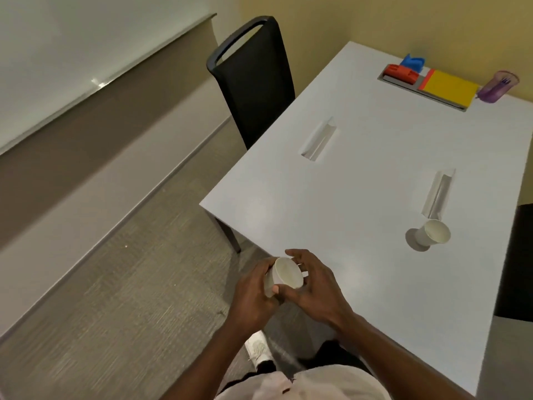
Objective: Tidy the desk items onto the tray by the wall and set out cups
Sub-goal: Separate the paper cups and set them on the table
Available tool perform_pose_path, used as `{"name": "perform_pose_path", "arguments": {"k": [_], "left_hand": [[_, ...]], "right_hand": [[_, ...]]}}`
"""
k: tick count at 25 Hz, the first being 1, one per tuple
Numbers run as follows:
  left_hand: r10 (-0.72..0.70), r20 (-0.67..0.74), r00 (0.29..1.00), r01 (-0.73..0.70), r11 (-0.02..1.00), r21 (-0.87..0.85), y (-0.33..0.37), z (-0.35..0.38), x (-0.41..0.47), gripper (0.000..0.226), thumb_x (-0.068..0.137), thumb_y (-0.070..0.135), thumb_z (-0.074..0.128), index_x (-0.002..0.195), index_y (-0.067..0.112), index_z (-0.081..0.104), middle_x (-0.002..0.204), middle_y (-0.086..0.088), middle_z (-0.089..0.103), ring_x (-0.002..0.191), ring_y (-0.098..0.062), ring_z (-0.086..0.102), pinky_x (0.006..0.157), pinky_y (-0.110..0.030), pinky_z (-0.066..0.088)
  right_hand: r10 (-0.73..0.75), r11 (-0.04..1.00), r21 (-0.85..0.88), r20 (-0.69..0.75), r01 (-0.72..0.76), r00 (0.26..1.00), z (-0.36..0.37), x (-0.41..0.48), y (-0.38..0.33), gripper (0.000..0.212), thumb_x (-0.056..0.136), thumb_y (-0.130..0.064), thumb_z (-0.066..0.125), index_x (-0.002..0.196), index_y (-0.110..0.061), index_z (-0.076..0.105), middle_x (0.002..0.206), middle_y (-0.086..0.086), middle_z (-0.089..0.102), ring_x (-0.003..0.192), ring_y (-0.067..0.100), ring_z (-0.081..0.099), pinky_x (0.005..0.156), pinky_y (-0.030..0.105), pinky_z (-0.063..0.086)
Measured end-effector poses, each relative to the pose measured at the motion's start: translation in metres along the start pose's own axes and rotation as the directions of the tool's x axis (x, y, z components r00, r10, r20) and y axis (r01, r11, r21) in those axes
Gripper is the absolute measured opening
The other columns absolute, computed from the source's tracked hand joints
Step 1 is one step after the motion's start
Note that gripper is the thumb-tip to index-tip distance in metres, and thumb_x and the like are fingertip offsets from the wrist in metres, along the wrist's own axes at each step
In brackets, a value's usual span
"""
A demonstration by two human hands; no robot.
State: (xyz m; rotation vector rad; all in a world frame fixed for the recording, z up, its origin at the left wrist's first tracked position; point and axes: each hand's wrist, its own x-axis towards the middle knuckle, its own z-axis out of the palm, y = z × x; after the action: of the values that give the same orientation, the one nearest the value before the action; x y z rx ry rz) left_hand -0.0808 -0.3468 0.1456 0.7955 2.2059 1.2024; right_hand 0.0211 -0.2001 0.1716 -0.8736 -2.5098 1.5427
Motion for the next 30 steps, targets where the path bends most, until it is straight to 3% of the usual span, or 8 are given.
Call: {"name": "perform_pose_path", "arguments": {"k": [5,11,15,19,23,26,30], "left_hand": [[0.098,0.082,0.992,-0.099,0.995,0.010,-0.009,-0.026,0.042,0.063,0.081,0.020,0.093,0.137,0.026,0.066,0.126,0.018,0.074,0.114,0.001,0.070,0.096,-0.033,0.063],[0.100,0.172,0.980,-0.106,0.994,0.028,-0.016,-0.028,0.114,0.071,0.078,0.025,0.095,0.141,0.030,0.061,0.132,0.020,0.071,0.119,0.001,0.069,0.100,-0.029,0.061],[-0.034,0.252,0.967,-0.023,0.975,0.221,-0.024,-0.033,0.164,0.095,0.077,0.039,0.096,0.157,0.029,0.044,0.157,0.010,0.055,0.138,-0.012,0.058,0.112,-0.034,0.051],[-0.117,0.295,0.948,-0.012,0.916,0.402,-0.045,-0.042,0.217,0.097,0.084,0.041,0.089,0.161,0.024,0.034,0.165,0.004,0.044,0.150,-0.020,0.046,0.118,-0.042,0.044],[-0.141,0.309,0.940,-0.055,0.836,0.547,-0.062,-0.044,0.261,0.092,0.089,0.053,0.081,0.161,0.021,0.033,0.170,0.000,0.037,0.156,-0.025,0.038,0.122,-0.048,0.042],[-0.135,0.366,0.921,-0.144,0.755,0.640,-0.079,-0.042,0.298,0.107,0.090,0.064,0.075,0.168,0.015,0.021,0.181,-0.011,0.011,0.168,-0.031,0.011,0.133,-0.051,0.021],[-0.152,0.452,0.879,-0.264,0.634,0.727,-0.108,-0.052,0.337,0.146,0.075,0.079,0.078,0.170,0.008,-0.007,0.176,-0.020,-0.026,0.164,-0.037,-0.025,0.133,-0.051,-0.007]], "right_hand": [[0.076,0.997,0.022,-0.110,-0.074,0.991,0.014,0.025,-0.018,0.076,0.076,-0.044,0.089,0.141,-0.032,0.052,0.136,-0.016,0.061,0.118,0.006,0.061,0.100,0.035,0.058],[0.095,0.995,0.011,-0.181,-0.095,0.979,0.002,0.084,-0.014,0.071,0.074,-0.051,0.083,0.137,-0.036,0.053,0.131,-0.019,0.060,0.115,0.006,0.061,0.099,0.036,0.058],[0.110,0.993,-0.016,-0.237,-0.117,0.965,-0.013,0.132,-0.003,0.075,0.075,-0.055,0.085,0.139,-0.033,0.052,0.137,-0.015,0.058,0.117,0.006,0.059,0.102,0.032,0.056],[0.064,0.990,-0.100,-0.293,-0.097,0.954,-0.031,0.175,0.008,0.077,0.076,-0.060,0.084,0.139,-0.028,0.053,0.133,-0.011,0.058,0.116,0.010,0.060,0.094,0.028,0.054],[0.068,0.969,-0.198,-0.353,-0.146,0.933,-0.038,0.217,0.014,0.080,0.078,-0.058,0.082,0.142,-0.021,0.051,0.133,-0.004,0.055,0.117,0.018,0.059,0.086,0.039,0.060],[0.096,0.957,-0.212,-0.407,-0.196,0.908,-0.037,0.252,0.016,0.080,0.079,-0.053,0.083,0.144,-0.019,0.049,0.133,0.000,0.054,0.119,0.022,0.058,0.083,0.043,0.060],[0.175,0.932,-0.205,-0.470,-0.299,0.865,-0.032,0.296,0.017,0.081,0.079,-0.046,0.085,0.145,-0.017,0.048,0.133,0.003,0.053,0.122,0.025,0.056,0.084,0.045,0.059]]}}
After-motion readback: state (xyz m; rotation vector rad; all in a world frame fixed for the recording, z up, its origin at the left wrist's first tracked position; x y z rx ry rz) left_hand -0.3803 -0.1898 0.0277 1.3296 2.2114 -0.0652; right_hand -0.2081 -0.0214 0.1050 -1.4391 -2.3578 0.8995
